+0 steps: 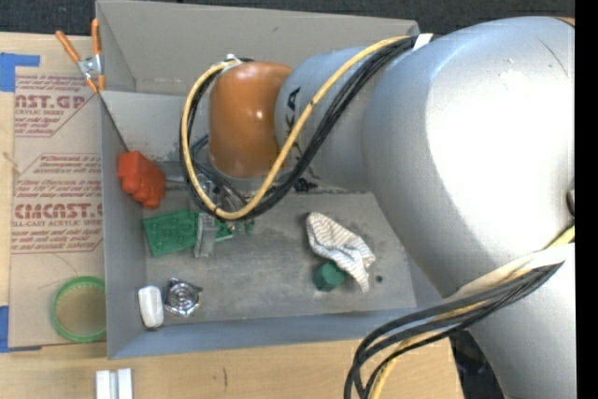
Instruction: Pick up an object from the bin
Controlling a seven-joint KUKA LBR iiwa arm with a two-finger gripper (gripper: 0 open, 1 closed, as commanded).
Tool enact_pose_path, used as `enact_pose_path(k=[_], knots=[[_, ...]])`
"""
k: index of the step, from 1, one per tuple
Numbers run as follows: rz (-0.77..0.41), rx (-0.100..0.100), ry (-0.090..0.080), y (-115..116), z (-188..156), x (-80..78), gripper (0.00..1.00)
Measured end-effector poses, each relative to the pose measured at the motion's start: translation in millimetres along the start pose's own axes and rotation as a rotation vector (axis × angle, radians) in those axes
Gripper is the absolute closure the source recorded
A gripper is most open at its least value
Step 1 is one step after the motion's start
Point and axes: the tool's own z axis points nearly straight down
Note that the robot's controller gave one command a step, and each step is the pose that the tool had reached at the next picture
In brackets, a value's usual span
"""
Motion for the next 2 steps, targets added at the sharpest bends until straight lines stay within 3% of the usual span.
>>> enact_pose_path(k=[1,2], knots=[[0.024,0.002,0.013,-2.6,-34.6,4.1,1.00],[0.028,-0.003,-0.008,-7.5,-53.1,-2.5,1.00]])
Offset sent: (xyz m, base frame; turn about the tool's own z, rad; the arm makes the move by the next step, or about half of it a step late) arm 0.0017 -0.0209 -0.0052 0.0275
